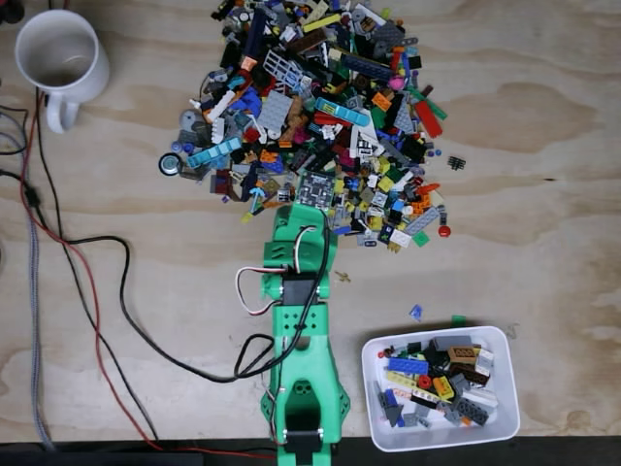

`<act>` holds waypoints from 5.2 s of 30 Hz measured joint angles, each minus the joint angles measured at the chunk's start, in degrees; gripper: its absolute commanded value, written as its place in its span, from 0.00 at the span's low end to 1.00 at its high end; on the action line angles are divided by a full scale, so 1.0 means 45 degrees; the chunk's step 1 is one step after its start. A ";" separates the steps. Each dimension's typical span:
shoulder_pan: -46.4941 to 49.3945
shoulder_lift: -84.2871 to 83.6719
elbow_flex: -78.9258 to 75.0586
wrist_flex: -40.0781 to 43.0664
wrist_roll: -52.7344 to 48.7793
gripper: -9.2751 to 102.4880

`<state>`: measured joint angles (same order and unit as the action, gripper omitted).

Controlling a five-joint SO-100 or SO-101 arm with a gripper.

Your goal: Find the closest Lego and put it in the bin.

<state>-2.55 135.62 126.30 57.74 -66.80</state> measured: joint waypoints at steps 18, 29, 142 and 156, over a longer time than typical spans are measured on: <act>0.0293 -0.0703 0.0078 -0.0313 0.0801 0.22; -0.0254 -0.6133 -0.2070 -0.1973 0.5547 0.23; 1.6504 -0.0625 -0.2363 0.3984 -0.1816 0.28; 0.5352 -0.0371 -0.1758 0.2109 -0.1504 0.27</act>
<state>21.53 133.95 118.39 67.24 -73.56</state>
